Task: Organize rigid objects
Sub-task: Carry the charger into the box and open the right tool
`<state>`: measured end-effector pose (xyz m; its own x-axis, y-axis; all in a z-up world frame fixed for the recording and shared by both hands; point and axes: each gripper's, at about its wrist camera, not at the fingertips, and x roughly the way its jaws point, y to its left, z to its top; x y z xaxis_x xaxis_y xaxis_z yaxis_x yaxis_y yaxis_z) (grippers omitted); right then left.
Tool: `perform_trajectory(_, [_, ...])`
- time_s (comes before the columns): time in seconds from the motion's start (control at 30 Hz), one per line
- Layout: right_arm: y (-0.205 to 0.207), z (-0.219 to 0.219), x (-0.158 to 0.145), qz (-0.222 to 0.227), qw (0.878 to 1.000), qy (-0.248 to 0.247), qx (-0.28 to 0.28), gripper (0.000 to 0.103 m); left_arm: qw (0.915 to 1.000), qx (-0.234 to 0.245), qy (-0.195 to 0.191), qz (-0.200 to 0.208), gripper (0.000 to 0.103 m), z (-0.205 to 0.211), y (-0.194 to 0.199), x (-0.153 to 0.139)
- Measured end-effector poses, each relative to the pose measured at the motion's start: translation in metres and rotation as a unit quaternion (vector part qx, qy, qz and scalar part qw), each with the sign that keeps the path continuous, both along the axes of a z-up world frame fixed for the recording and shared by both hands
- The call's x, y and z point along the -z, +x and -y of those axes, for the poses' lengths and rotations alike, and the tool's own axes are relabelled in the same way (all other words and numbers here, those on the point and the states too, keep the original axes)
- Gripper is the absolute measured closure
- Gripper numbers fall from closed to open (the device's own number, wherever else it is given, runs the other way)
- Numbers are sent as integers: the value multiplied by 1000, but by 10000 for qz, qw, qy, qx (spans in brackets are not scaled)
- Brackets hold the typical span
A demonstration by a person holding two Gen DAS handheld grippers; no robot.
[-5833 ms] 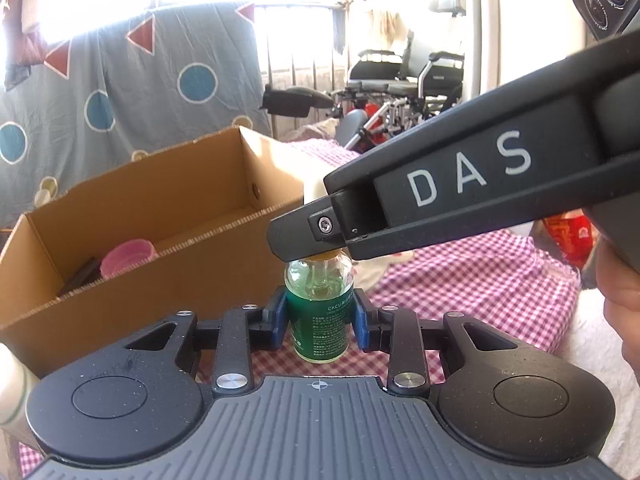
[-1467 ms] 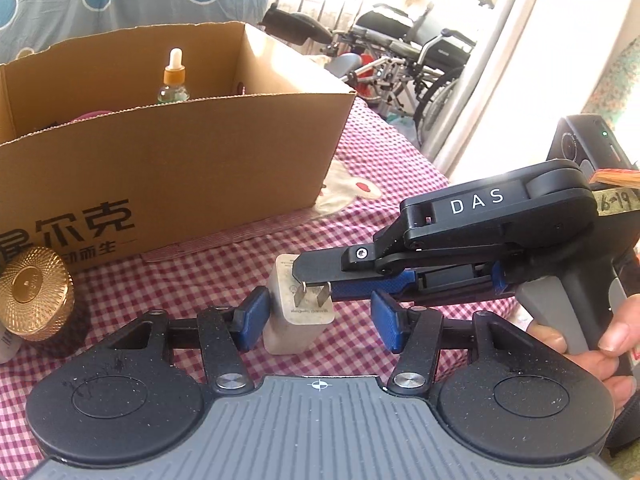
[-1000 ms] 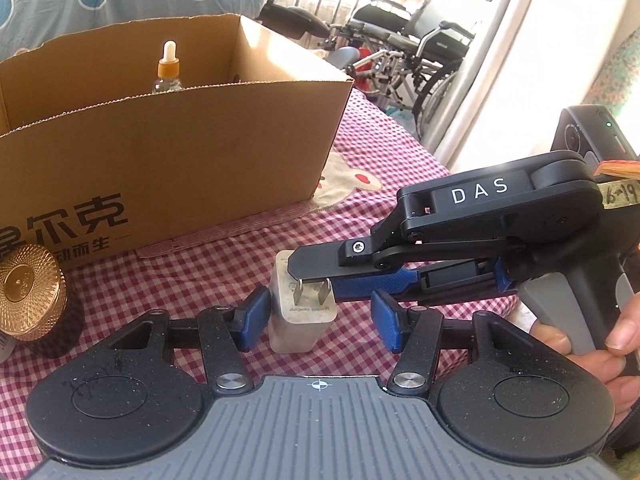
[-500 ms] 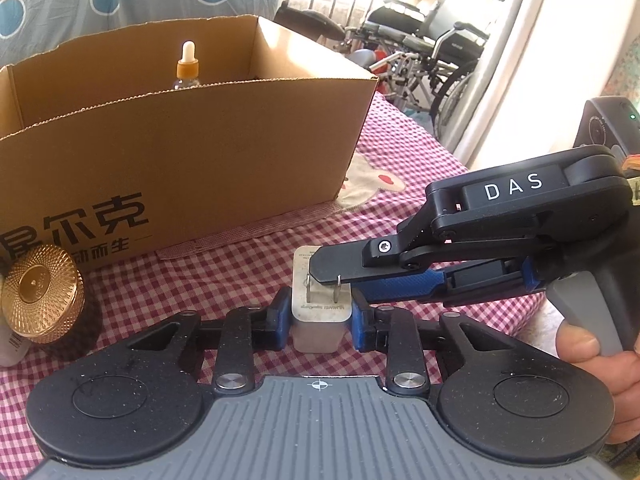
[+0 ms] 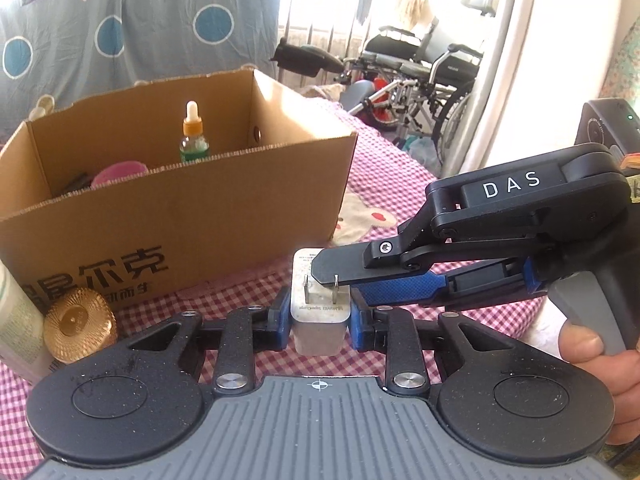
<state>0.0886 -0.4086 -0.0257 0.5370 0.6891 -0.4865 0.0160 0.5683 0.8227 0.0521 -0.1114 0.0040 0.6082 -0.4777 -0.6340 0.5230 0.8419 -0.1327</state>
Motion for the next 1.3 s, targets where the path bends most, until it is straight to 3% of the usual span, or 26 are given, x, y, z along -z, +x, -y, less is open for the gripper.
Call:
perform_trajectory(0.27, [24,-18,-75,917,9953,-155,-282,65,9962,-254,-90,826,76,-14,11,-61])
perform_trajectory(0.43, [71,-36,-110,1199,9899,-464,-601,64,9941,-503,-87,955,76,-18,52,-83])
perform_trajectory(0.6, [133,-60,-106,846,9867,-989,-975,64,9965,-755,38,368,77,-14,109,-72])
perform_trajectory(0.87, [204,-82,-57,-183,9823,-1274,-1364,63,9907,-979,250,-908,77,-24,168,-33])
perform_trajectory(1.1, [225,-96,-35,-642,9731,-1541,-1588,63,9793,-1126,376,-1638,76,-29,188,-16])
perform_trajectory(1.3, [229,-103,-28,-786,9690,-1662,-1648,61,9736,-1232,330,-1891,74,-34,190,-12])
